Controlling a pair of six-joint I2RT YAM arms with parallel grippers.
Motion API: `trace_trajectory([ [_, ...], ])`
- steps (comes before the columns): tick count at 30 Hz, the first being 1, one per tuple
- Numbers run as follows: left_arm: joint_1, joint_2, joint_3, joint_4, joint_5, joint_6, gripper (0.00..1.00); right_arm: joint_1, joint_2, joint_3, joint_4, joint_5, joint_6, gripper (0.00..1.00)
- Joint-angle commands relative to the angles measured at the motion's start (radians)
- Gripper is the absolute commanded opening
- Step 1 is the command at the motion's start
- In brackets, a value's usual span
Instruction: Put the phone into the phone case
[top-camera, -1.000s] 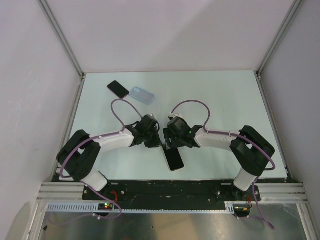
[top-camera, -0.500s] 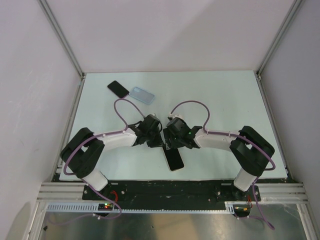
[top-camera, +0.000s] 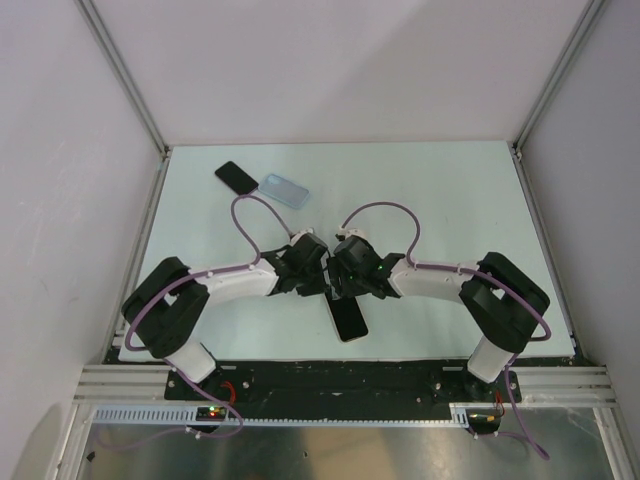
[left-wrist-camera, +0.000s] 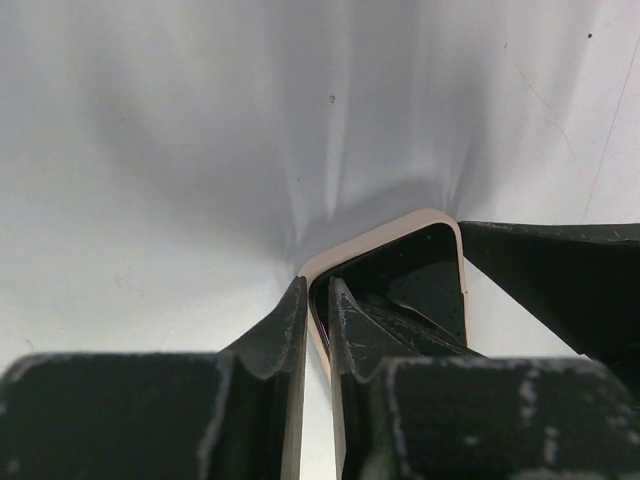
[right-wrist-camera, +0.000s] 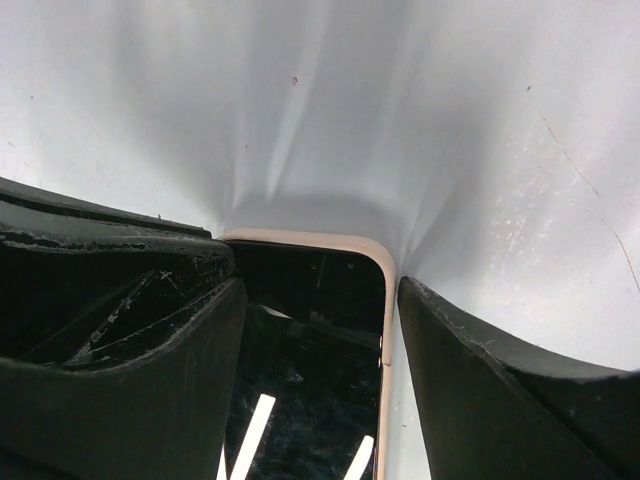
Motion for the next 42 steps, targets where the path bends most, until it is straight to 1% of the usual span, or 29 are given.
trace_trajectory([
  [1,-0.046,0.069,-0.032,-0.131,-0.064,-0.014,0.14,0.01,0.019,-0.043,-0.025,-0.012,0.007,0.67],
  [15,-0.109,0.147,-0.085,-0.148,-0.101,-0.075,0.08,0.01,0.0,-0.106,0.009,-0.014,0.031,0.67],
  [21,-0.139,0.192,-0.076,-0.147,-0.102,-0.106,0.06,0.009,-0.027,-0.162,0.038,-0.014,0.045,0.67],
  [26,-0.131,0.163,-0.025,-0.151,-0.106,-0.084,0.07,-0.026,-0.097,-0.203,0.053,-0.026,0.048,0.68],
  [33,-0.097,0.122,0.126,-0.184,-0.078,0.002,0.19,-0.079,-0.256,-0.258,0.024,-0.057,0.043,0.77],
  [36,-0.093,0.091,0.158,-0.195,-0.064,0.016,0.28,-0.081,-0.323,-0.293,0.025,-0.062,0.046,0.8],
  [40,-0.092,0.038,0.15,-0.203,-0.051,-0.006,0.41,-0.03,-0.362,-0.31,0.026,-0.061,0.029,0.86],
  [42,-0.092,0.01,0.137,-0.203,-0.046,-0.023,0.44,0.012,-0.359,-0.31,0.031,-0.04,0.028,0.87],
])
